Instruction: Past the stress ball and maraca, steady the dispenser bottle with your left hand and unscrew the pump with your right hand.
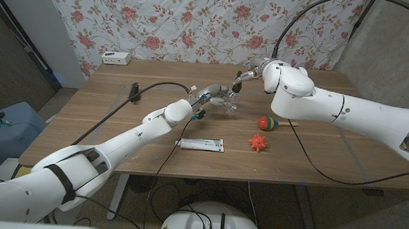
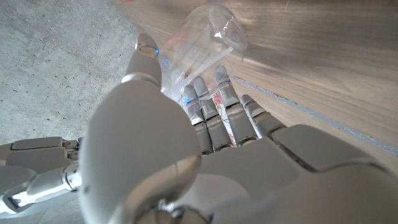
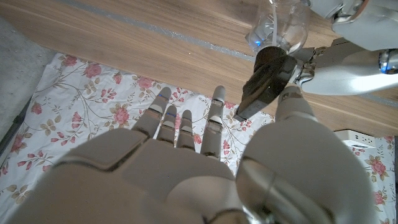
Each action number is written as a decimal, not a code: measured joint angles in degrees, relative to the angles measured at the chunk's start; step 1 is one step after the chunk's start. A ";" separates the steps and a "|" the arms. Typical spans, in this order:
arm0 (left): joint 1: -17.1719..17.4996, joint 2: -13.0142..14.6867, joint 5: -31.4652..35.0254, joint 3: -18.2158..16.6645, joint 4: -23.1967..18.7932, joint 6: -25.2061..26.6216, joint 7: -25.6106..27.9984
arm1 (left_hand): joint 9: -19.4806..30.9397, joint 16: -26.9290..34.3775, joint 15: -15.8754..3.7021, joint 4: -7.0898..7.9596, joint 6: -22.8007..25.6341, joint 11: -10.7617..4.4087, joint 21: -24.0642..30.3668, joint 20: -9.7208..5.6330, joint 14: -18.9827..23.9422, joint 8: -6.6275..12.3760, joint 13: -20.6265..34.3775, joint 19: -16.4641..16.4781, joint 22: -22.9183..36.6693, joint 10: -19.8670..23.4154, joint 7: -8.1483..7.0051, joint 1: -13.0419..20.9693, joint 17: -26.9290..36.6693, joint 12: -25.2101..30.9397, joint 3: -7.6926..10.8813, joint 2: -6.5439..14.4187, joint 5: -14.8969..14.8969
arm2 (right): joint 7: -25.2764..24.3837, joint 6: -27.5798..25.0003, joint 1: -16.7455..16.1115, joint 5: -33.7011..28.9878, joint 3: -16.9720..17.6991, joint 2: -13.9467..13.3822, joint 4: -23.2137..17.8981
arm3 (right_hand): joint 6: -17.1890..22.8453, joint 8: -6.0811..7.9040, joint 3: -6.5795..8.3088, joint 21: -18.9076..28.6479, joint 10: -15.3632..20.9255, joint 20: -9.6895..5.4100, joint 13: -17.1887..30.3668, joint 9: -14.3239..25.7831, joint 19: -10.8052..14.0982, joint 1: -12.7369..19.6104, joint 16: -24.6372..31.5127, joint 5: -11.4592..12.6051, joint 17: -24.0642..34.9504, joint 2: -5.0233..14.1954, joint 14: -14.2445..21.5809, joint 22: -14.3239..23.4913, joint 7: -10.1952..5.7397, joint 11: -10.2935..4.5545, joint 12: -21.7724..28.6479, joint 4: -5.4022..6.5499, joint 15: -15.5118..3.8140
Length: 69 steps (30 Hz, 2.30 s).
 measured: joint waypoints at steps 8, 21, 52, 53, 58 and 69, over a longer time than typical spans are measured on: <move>-0.07 -0.18 -0.21 0.00 0.34 0.05 -0.22 | -0.02 0.21 0.00 -0.27 0.00 0.01 0.00 0.00 0.00 0.00 0.00 0.00 0.00 0.01 0.00 0.00 -0.05 0.00 0.27 0.00 0.00 | -0.59 0.93 0.41 0.91 -0.36 -0.31 0.12 | 0.61 0.41 0.97 0.00 0.01 -0.25 0.00 0.27 0.25 2.20 0.00 0.00 0.00 0.40 0.30 0.00 -0.61 -0.01 0.00 -1.51 -0.30; -0.81 -0.84 -0.41 0.18 1.88 -0.29 -0.50 | -0.02 0.20 0.00 -0.27 0.00 -0.01 0.00 0.00 0.00 -0.11 0.00 0.00 0.00 -0.01 0.00 0.00 -0.03 -0.14 0.27 0.00 -0.01 | -1.96 3.93 -1.03 1.69 1.61 -0.95 0.12 | 2.66 1.88 3.50 0.00 0.95 -0.55 0.01 0.53 0.95 6.90 0.00 0.00 0.01 1.67 1.32 0.00 -3.08 -0.95 0.23 -4.36 -1.33; -1.99 -2.14 -1.15 0.65 4.71 -0.84 -1.20 | -0.24 -0.05 0.00 -0.24 0.00 -0.05 0.01 0.00 0.00 0.06 0.01 0.00 0.00 -0.03 0.00 0.00 0.24 -0.42 0.24 0.00 0.34 | -4.43 13.61 -11.67 5.28 15.20 -1.14 2.49 | 10.46 4.42 8.88 0.29 3.22 -1.79 0.00 -0.17 2.20 18.97 0.00 0.00 -0.26 4.22 2.35 0.00 -10.86 -4.65 0.68 -6.56 -3.40; -2.06 -2.22 -1.15 0.68 4.88 -0.84 -1.20 | -0.25 -0.05 0.00 -0.24 0.00 -0.05 0.01 0.00 0.00 0.06 0.01 0.00 0.00 -0.03 0.00 0.00 0.23 -0.41 0.24 0.00 0.34 | -4.53 13.93 -11.67 5.33 15.20 -1.14 2.49 | 10.68 4.63 8.92 0.29 3.40 -1.87 0.00 -0.31 2.28 19.27 0.00 0.00 -0.26 4.16 2.46 0.00 -11.04 -4.84 0.68 -6.53 -3.51; -2.28 -2.46 -1.25 0.75 5.46 -1.13 -1.27 | -0.25 -0.09 0.00 -0.24 0.00 -0.05 0.01 0.00 0.00 0.09 0.01 0.00 0.00 -0.03 0.00 0.00 0.22 -0.40 0.24 0.00 0.33 | -4.69 14.85 -12.84 5.46 16.68 -0.87 3.11 | 13.33 5.45 9.66 0.29 4.46 -2.01 0.00 -0.59 2.41 21.10 0.24 0.00 -0.10 4.34 2.83 0.00 -11.46 -6.32 0.68 -6.58 -4.13; -2.89 -3.08 -1.38 0.92 7.01 -1.49 -1.31 | -0.25 -0.34 0.00 -0.24 0.00 -0.09 0.01 0.00 0.00 0.33 0.01 0.00 0.00 -0.06 0.00 0.00 0.24 -0.41 0.24 0.00 0.32 | -5.08 16.95 -14.42 5.48 18.72 -0.20 4.21 | 17.94 7.11 10.15 0.29 5.87 -2.56 0.01 -0.80 2.97 23.65 0.28 0.00 -0.11 4.67 3.40 0.00 -13.01 -8.75 0.68 -6.55 -5.69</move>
